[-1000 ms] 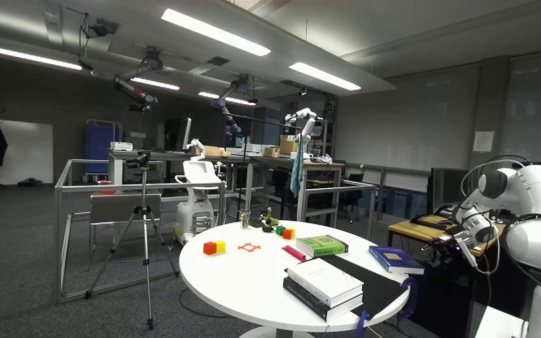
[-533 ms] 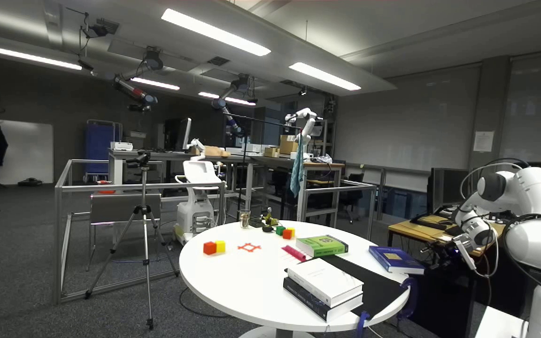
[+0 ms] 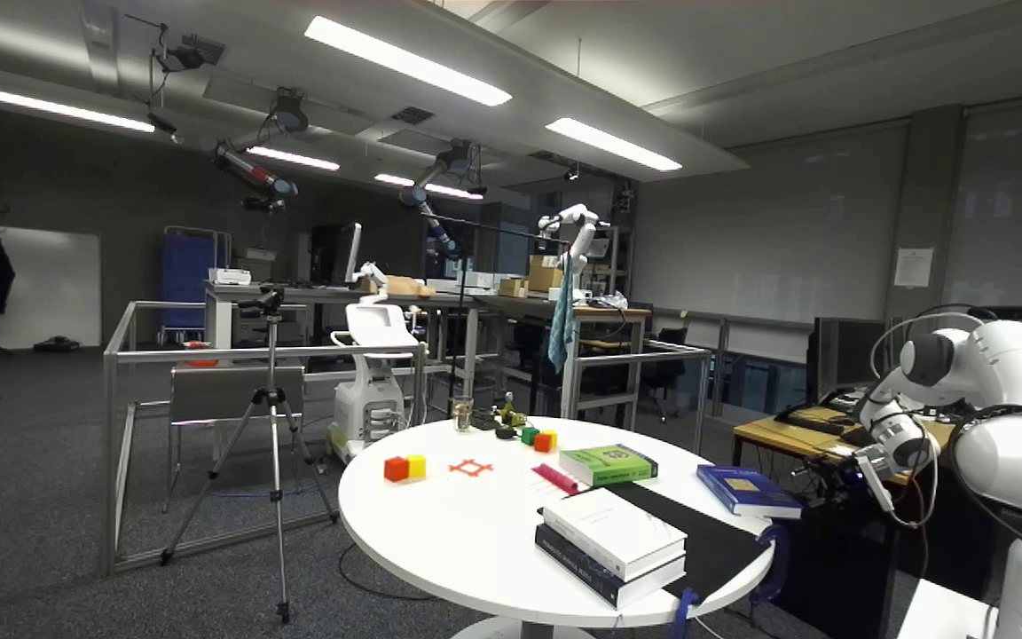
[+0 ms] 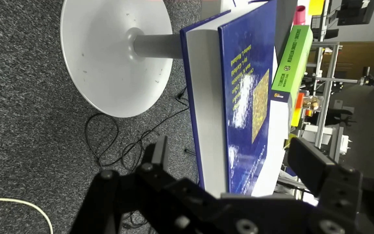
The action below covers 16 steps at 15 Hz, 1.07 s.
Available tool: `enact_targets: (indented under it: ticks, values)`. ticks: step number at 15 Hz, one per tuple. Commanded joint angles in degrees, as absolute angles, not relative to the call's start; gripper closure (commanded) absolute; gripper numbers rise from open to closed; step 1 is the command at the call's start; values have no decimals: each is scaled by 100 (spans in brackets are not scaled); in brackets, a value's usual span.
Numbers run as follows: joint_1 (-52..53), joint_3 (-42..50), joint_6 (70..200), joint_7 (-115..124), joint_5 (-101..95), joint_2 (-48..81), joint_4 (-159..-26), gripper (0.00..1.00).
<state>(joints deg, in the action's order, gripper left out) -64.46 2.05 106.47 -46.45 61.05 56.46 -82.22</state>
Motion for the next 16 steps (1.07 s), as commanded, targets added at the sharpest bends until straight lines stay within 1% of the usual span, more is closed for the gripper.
enact_targets:
  ticks: [1,8,16]
  values:
    - [-6462,236,10514,-4590,6317,5811,-7995,0]
    - [-6566,185,10290,-4576,6413,6133,-7727,0]
    - [-6756,155,9478,-4533,6772,6577,-7285,0]
